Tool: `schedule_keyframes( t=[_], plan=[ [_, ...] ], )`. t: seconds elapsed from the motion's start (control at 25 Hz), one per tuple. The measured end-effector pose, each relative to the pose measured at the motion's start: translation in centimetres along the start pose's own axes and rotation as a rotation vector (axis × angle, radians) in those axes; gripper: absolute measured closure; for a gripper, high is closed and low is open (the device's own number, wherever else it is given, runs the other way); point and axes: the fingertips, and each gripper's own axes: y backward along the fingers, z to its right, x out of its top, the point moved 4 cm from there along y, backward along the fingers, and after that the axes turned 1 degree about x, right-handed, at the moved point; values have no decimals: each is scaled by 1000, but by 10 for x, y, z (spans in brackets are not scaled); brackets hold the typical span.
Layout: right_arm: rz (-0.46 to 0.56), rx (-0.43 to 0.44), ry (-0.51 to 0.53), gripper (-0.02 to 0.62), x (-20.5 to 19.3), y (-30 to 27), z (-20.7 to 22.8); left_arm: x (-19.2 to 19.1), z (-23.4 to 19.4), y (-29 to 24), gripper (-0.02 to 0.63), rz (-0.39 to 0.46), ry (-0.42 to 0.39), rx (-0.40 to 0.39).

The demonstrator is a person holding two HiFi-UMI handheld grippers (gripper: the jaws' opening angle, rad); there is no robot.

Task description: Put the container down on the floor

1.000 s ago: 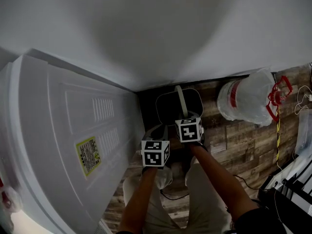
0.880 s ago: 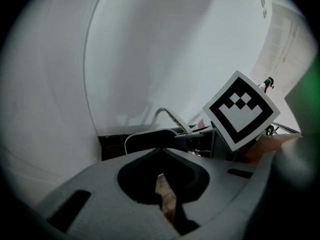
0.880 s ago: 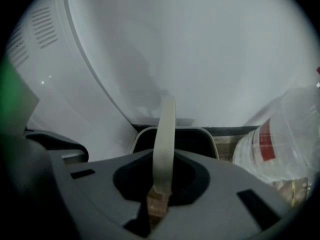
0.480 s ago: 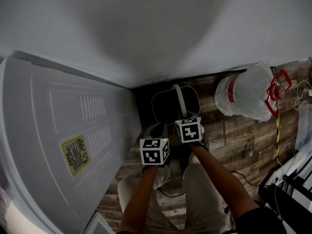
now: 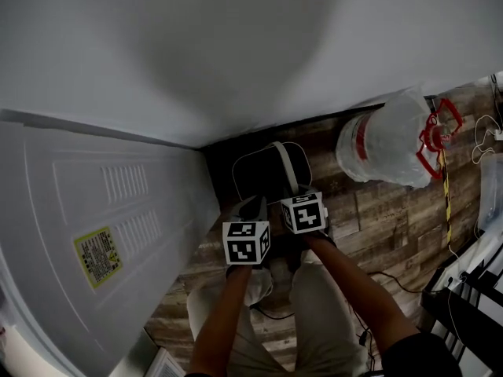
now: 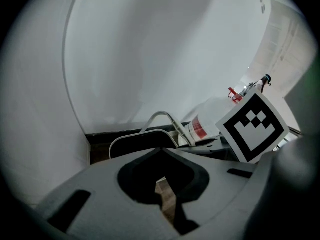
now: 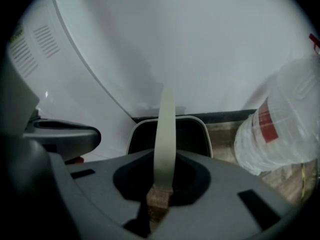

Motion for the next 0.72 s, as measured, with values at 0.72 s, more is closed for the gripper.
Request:
schedule_keyframes(
  t=[0.72],
  plan=[
    [24,34,-53,561,-18,-3,47,2,36,-42,591,-52,-97,-66]
  ],
)
